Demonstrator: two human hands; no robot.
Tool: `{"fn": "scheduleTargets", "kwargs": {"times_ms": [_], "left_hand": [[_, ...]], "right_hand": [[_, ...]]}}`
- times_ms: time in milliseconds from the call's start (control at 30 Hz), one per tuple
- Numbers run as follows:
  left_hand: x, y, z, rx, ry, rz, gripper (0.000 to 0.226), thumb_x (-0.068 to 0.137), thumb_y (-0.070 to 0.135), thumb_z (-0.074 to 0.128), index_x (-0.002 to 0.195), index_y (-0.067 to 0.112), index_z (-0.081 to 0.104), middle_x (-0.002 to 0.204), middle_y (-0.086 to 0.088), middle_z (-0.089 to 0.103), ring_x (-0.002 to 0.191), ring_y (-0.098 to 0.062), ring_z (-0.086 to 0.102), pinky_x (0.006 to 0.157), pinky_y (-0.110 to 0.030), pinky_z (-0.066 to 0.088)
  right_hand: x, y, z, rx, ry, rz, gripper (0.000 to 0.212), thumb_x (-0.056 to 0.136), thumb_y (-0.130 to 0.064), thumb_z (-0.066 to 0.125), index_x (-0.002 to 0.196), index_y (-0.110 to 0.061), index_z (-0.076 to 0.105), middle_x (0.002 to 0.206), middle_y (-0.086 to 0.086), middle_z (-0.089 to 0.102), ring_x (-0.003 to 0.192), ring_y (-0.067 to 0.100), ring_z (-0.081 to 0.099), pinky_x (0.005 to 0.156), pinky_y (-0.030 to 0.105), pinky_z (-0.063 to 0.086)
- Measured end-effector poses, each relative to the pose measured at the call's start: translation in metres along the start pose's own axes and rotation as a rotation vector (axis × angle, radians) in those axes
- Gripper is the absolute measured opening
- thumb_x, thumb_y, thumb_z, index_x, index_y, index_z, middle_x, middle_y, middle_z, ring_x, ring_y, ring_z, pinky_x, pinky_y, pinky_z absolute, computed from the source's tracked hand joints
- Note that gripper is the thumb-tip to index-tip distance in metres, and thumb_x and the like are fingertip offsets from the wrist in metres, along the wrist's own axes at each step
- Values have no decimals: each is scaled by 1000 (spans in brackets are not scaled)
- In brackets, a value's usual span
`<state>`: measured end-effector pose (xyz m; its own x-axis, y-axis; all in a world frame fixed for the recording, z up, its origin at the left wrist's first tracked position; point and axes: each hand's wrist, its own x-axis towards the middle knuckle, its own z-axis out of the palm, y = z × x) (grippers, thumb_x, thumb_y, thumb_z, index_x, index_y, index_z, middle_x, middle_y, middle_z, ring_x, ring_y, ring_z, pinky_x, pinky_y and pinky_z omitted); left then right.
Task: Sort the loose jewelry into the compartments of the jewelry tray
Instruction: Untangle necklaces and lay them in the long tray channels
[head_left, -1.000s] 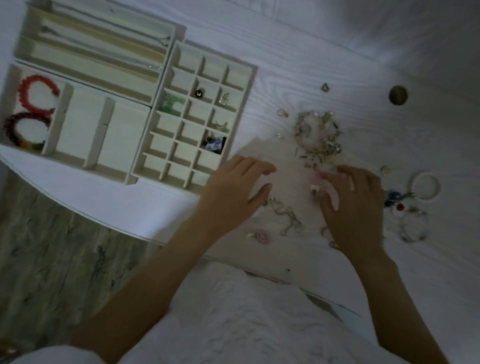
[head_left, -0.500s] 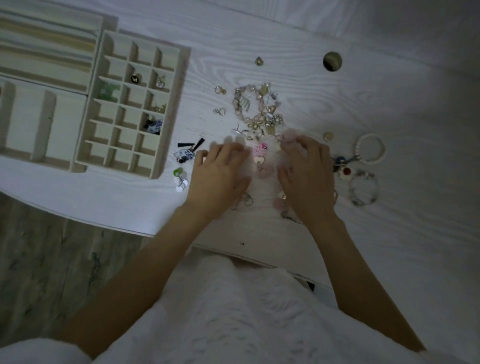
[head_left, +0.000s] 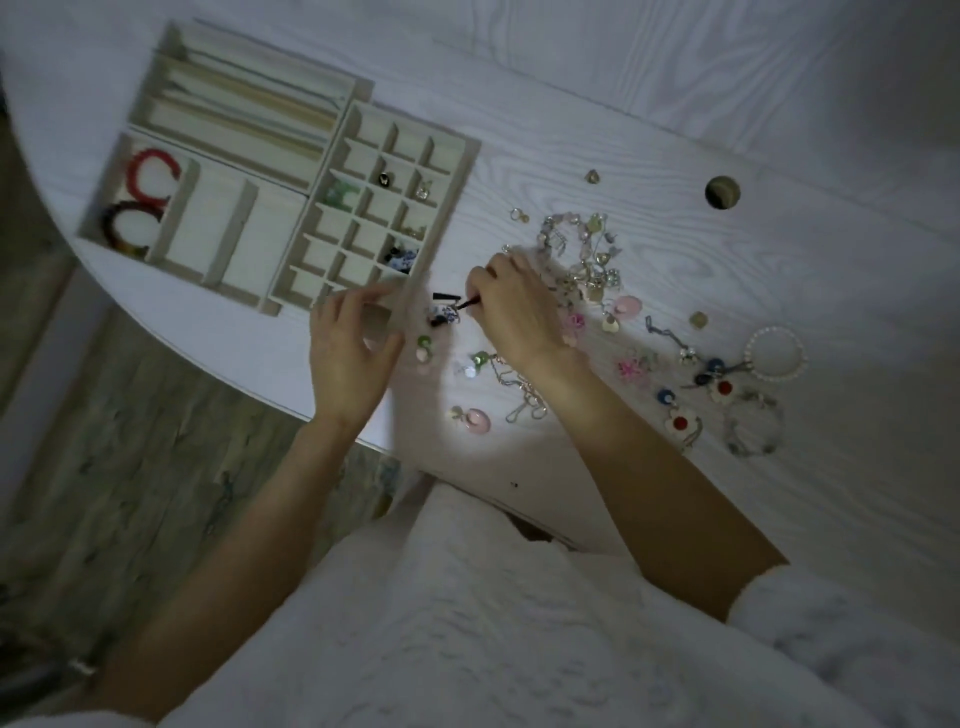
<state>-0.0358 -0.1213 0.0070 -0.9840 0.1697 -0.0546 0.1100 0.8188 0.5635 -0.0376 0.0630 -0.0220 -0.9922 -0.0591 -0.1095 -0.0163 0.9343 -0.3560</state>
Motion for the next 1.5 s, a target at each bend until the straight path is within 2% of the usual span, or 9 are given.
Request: {"fn": "scheduleTargets", "kwargs": {"times_ms": [100, 367, 533, 633, 733, 900, 1033, 1233, 1500], "left_hand": [[12, -9, -6, 22, -58, -7, 36, 84, 15, 68, 119, 12, 61, 112, -14, 58, 105, -33, 49, 85, -30, 33], [20, 0, 25, 260, -148, 274, 32, 70, 19, 78, 99, 10, 69, 95, -11, 64, 85, -33, 56, 72, -40, 48], [34, 8, 32, 388, -95, 360, 12, 75, 31, 69, 76, 19, 68, 78, -2, 63, 76, -28, 55, 68, -36, 35], [41, 1, 25, 219, -71, 386, 16, 81, 31, 59, 78, 19, 70, 76, 0, 66, 74, -26, 58, 68, -33, 35], [47, -9, 2, -172, -116, 195, 11, 86, 22, 67, 95, 18, 74, 85, 4, 70, 75, -11, 60, 66, -24, 46], [68, -20, -20, -410, -108, -48, 13, 85, 18, 71, 98, 17, 72, 84, 10, 68, 74, 9, 59, 66, -4, 39], [83, -23, -18, -313, -140, -58, 22, 85, 20, 72, 105, 13, 72, 92, 2, 72, 81, -2, 63, 72, -4, 42], [81, -39, -20, -122, -65, 127, 24, 87, 11, 64, 111, 12, 69, 100, -10, 71, 89, -30, 65, 74, -38, 54], [83, -50, -12, 53, -43, 329, 35, 85, 21, 47, 111, 15, 68, 112, -13, 59, 98, -32, 51, 80, -40, 45]], "right_hand": [[1, 0, 1, -68, -32, -2, 22, 95, -25, 54, 104, -7, 62, 108, 9, 60, 111, 26, 45, 101, 36, 34], [-3, -16, -34, 27, -46, -42, 21, 99, -16, 44, 109, -4, 59, 111, 11, 57, 106, 25, 43, 90, 30, 33], [-1, -22, -50, 130, -92, 23, 17, 97, -14, 48, 103, -3, 59, 108, 11, 55, 104, 25, 47, 81, 23, 29], [2, -23, -48, 165, -76, 123, 16, 98, -16, 44, 99, -6, 56, 99, 7, 56, 95, 21, 48, 69, 24, 28], [10, -27, -49, 289, 12, 199, 15, 98, -17, 47, 94, -8, 57, 83, 6, 61, 73, 19, 52, 59, 31, 36], [33, -48, -47, 412, 95, 227, 12, 93, -17, 55, 92, -8, 63, 76, 5, 65, 70, 19, 59, 64, 37, 49], [47, -56, -35, 455, 60, 270, 11, 91, -18, 60, 93, -10, 67, 79, 3, 68, 71, 17, 62, 68, 38, 52], [51, -52, -31, 482, 68, 275, 13, 91, -10, 59, 99, -11, 69, 93, -2, 69, 78, 6, 58, 67, 13, 42], [50, -55, -8, 104, 89, 132, 18, 86, -10, 57, 96, -11, 71, 97, 10, 58, 92, 28, 50, 67, 29, 38]]}}
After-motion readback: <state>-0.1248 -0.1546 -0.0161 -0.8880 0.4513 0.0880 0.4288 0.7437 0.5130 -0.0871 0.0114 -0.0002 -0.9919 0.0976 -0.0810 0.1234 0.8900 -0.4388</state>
